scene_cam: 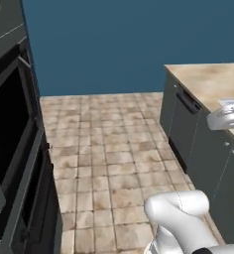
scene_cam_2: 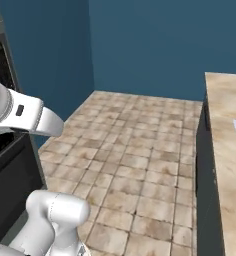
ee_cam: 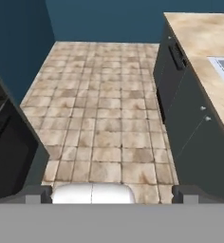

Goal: Pick up the bar soap and sponge from the sink, and place them back in the cabinet, and close the cabinet doors.

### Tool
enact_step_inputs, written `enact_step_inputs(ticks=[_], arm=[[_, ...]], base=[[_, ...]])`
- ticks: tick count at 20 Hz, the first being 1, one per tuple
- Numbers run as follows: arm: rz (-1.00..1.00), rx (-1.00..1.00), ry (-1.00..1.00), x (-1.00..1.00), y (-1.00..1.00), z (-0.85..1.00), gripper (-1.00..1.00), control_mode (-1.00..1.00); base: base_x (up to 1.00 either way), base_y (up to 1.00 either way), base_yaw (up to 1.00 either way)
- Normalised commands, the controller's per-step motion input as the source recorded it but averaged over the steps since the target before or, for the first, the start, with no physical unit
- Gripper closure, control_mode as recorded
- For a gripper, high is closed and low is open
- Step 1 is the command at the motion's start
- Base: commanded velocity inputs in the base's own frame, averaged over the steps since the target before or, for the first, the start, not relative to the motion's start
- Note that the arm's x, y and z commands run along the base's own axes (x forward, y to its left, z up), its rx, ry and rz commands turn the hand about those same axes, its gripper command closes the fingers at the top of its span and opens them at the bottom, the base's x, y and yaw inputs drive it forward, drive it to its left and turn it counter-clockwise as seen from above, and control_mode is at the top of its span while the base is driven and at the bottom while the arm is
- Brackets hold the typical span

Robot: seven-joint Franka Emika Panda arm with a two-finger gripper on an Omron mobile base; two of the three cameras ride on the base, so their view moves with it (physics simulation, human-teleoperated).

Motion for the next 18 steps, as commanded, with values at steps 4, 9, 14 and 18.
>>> enact_step_inputs(ticks=[4,9,14,18], arm=[[0.00,0.00,0.00,0.00,0.00,0.00,-1.00,1.00],[0.00,0.00,0.00,0.00,0.00,0.00,-1.00,1.00],[0.00,0.00,0.00,0.00,0.00,0.00,-1.00,1.00],[0.00,0.00,0.00,0.00,0.00,0.00,-1.00,1.00]], base=[[0.93,0.00,-0.14],[0.92,0.00,-0.13],[0.90,0.00,-0.12],[0.86,0.00,-0.12]])
